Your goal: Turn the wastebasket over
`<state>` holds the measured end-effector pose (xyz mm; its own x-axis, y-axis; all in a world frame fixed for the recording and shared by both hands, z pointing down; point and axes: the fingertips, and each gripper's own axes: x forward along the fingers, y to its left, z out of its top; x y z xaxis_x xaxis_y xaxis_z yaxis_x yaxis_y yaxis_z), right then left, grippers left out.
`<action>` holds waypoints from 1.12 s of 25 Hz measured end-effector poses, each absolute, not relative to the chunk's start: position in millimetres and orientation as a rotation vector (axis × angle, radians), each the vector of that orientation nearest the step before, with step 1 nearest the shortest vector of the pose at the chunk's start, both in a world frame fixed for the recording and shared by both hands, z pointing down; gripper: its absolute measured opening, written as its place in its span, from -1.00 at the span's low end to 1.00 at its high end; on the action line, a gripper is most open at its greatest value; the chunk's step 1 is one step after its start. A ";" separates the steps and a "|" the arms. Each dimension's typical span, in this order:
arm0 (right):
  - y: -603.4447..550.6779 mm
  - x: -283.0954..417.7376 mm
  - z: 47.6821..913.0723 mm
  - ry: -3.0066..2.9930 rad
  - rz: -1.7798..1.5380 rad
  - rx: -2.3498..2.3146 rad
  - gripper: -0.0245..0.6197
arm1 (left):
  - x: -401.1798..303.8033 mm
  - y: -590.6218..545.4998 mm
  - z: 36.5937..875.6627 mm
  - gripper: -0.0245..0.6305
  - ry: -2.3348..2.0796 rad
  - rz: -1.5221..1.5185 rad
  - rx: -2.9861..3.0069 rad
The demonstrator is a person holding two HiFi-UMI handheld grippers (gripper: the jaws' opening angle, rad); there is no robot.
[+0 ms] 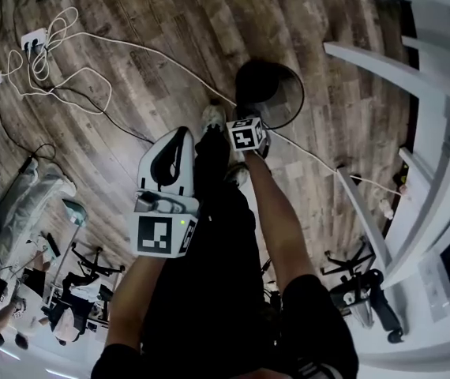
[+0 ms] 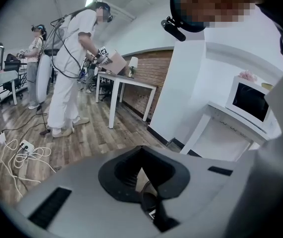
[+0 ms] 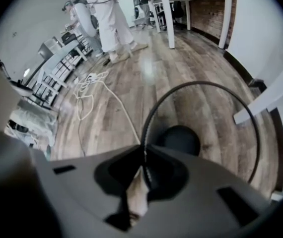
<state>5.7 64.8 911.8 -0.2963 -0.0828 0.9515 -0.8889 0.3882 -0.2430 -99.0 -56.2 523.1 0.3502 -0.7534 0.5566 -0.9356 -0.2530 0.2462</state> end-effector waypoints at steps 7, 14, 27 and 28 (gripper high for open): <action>79.7 -8.2 926.0 -1.659 1.048 0.836 -0.73 | -104.2 -43.3 524.9 -0.82 -1.496 0.420 2.077; 79.4 -2.9 925.2 -1.646 1.092 0.892 -0.49 | -112.0 -28.3 521.1 -0.82 -1.493 0.425 2.053; 70.5 50.2 783.8 -1.707 1.264 1.186 -0.76 | -90.0 23.2 441.1 -0.82 -1.479 0.344 2.131; 74.5 54.3 764.5 -1.719 1.282 1.202 -0.78 | -85.9 30.1 428.9 -0.82 -1.476 0.336 2.146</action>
